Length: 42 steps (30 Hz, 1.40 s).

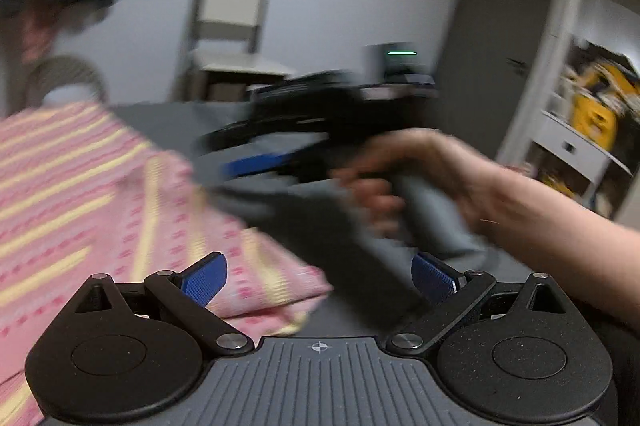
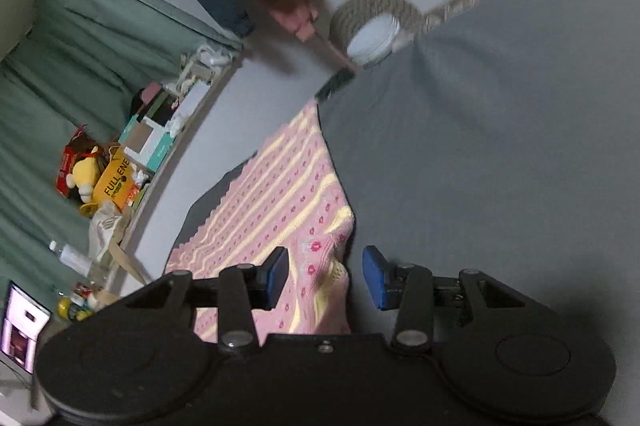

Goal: Fold clothes

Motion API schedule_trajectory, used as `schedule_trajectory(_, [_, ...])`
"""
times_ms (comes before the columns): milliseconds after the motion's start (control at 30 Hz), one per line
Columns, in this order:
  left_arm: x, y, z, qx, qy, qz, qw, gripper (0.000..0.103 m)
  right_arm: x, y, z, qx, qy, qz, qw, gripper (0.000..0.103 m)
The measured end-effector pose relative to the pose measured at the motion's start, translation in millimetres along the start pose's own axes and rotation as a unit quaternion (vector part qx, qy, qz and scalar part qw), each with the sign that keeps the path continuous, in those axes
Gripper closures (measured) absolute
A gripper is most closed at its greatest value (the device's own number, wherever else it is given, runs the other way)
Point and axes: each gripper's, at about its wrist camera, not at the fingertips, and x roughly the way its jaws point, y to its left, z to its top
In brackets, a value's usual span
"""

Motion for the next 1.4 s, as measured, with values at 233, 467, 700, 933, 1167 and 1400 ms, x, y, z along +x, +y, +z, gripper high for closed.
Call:
schedule_trajectory(233, [16.2, -29.6, -6.1, 0.086, 0.021, 0.027, 0.9957, 0.004, 19.1, -7.3, 8.5, -0.012, 0.035, 0.005, 0.999, 0.063])
schedule_trajectory(467, [17.7, -51.5, -12.4, 0.145, 0.032, 0.097, 0.9842, 0.004, 25.2, 0.1, 20.3, -0.035, 0.07, -0.002, 0.997, 0.065])
schedule_trajectory(700, [18.1, -86.9, -26.5, 0.282, 0.057, 0.157, 0.9447, 0.025, 27.6, 8.2, 20.3, -0.06, 0.075, -0.01, 0.995, 0.065])
schedule_trajectory(933, [22.5, -103.2, -42.1, 0.355, 0.067, 0.177, 0.9155, 0.03, 30.7, 3.2, 21.3, -0.04, 0.071, 0.002, 0.997, 0.065])
schedule_trajectory(1167, [37.0, -86.4, -31.8, 0.299, 0.069, 0.146, 0.9403, 0.069, 32.1, -8.3, 18.6, -0.008, 0.053, 0.021, 0.998, 0.07])
schedule_trajectory(1400, [26.7, -78.4, -31.2, 0.257, 0.061, 0.115, 0.9576, 0.084, 33.5, -5.6, 17.7, -0.021, 0.045, 0.008, 0.999, 0.093])
